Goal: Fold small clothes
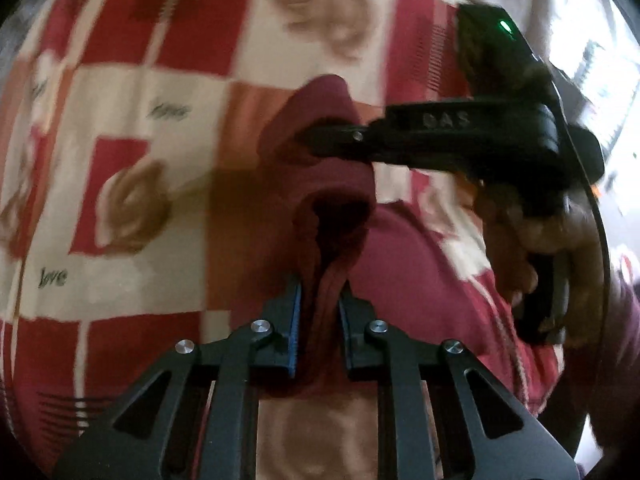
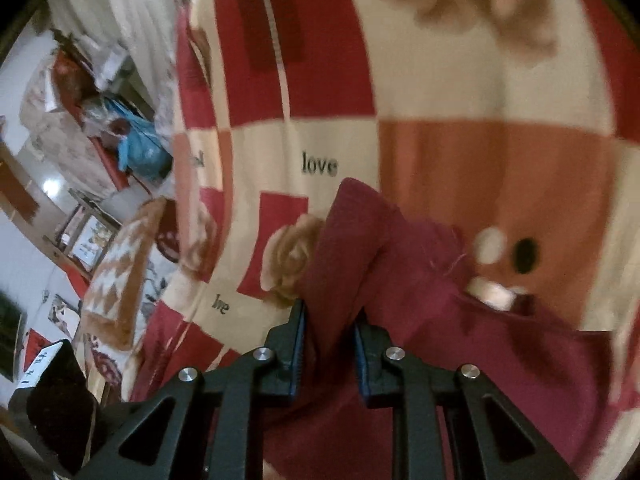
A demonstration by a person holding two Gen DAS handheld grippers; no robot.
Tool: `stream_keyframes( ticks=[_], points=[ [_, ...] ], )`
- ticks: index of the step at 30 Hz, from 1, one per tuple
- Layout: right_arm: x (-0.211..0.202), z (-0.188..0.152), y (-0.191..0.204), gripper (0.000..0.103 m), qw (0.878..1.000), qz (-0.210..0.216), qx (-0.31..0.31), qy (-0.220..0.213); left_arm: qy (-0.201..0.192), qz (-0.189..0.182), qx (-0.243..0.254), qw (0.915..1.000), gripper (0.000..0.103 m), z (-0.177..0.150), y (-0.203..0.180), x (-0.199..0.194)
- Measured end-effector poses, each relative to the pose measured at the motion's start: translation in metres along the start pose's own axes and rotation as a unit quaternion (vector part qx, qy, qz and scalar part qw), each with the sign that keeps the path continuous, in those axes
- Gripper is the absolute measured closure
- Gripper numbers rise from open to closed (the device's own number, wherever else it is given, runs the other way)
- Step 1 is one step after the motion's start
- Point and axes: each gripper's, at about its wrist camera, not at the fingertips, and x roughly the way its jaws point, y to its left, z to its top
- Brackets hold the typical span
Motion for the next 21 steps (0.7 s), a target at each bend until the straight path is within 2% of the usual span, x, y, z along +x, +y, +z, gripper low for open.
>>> stream_keyframes(
  ticks=[3,6,9,11,13,15,16,18,20,21],
  points=[
    [-0.038,-0.014,-0.019,0.083,1.0,-0.018,-0.005,-0.009,0.009,-0.024,0.02,0.9995,0.089,-0.001,-0.04,0.006],
    [-0.067,-0.038,-0.05,0.083,0.999,-0.033,0.019,-0.015,0.026,-0.038,0.042,0.9981,0.089,-0.004,-0.075,0.026],
    [-0.079,-0.067,-0.091,0.083,0.996,-0.054,0.067,-0.01,0.054,-0.039,0.067,0.9955,0.089,-0.015,-0.108,0.053],
    [-0.071,-0.085,-0.119,0.083,0.991,-0.093,0.098,0.005,0.081,-0.042,0.071,0.9933,0.089,-0.025,-0.123,0.075],
    [-0.059,-0.098,-0.138,0.084,0.985,-0.109,0.128,0.024,0.098,-0.027,0.065,0.9926,0.089,-0.031,-0.128,0.093],
    [-0.051,-0.107,-0.15,0.083,0.983,-0.104,0.151,0.027,0.101,-0.019,0.067,0.9924,0.088,-0.034,-0.131,0.094],
    [-0.054,-0.108,-0.152,0.083,0.982,-0.098,0.16,0.021,0.101,-0.02,0.068,0.9923,0.084,-0.032,-0.13,0.09],
    [-0.067,-0.108,-0.149,0.068,0.98,-0.093,0.174,0.013,0.107,-0.037,0.059,0.9918,0.075,-0.026,-0.119,0.073],
    [-0.081,-0.109,-0.14,0.062,0.982,-0.093,0.165,0.003,0.092,-0.032,0.05,0.994,0.073,-0.024,-0.103,0.048],
    [-0.091,-0.11,-0.132,0.061,0.984,-0.085,0.155,-0.004,0.081,-0.015,0.051,0.9953,0.066,-0.023,-0.096,0.038]
  ],
)
